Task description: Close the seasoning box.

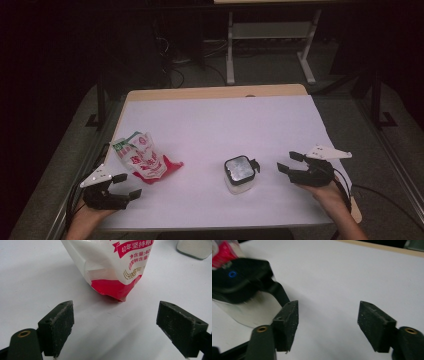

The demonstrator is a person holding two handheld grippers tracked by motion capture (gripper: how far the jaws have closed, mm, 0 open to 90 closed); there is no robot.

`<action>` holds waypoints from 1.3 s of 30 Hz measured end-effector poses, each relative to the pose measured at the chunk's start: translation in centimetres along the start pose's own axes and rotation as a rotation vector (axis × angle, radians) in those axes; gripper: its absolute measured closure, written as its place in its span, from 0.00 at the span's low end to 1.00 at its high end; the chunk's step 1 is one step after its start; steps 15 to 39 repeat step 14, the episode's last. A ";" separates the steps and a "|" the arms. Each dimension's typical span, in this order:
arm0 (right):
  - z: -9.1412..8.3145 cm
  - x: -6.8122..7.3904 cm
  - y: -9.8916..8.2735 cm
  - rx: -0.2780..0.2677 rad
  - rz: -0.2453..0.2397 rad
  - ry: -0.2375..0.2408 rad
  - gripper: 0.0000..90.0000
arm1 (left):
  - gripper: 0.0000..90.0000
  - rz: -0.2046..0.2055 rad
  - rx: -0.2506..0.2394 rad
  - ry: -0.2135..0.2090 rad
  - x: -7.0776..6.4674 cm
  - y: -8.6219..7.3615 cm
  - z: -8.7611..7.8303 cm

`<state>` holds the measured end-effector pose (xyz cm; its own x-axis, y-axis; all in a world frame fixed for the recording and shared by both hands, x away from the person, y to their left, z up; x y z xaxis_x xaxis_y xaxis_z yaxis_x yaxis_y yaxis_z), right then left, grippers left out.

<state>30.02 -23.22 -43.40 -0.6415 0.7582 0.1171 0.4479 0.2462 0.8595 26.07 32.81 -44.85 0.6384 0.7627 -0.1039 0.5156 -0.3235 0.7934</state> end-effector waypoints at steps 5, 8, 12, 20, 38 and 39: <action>0.6 -0.8 -1.5 0.032 0.012 -0.037 0.29 | 0.16 0.000 0.001 0.000 0.0 0.0 0.0; 0.9 -1.1 -2.2 0.053 0.004 -0.055 0.26 | 0.16 0.003 0.003 -0.001 0.0 0.0 0.1; 0.8 -1.2 -2.4 0.054 0.008 -0.055 0.24 | 0.16 0.004 0.005 -0.004 -0.1 0.0 0.2; 0.8 -1.2 -2.4 0.053 0.010 -0.057 0.24 | 0.16 0.004 0.004 -0.002 -0.1 0.0 0.3; 0.8 -1.2 -2.4 0.053 0.010 -0.057 0.24 | 0.16 0.004 0.004 -0.002 -0.1 0.0 0.3; 0.8 -1.2 -2.4 0.053 0.010 -0.057 0.24 | 0.16 0.004 0.004 -0.002 -0.1 0.0 0.3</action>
Point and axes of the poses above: each handheld gripper's, and its own axes: z roughly forward along the jaws, y roughly out of its top, x roughly to its left, the point moved 3 cm from there along z, roughly forward along the jaws, and after that the axes turned 2 degrees about y, right-handed, at the moved point
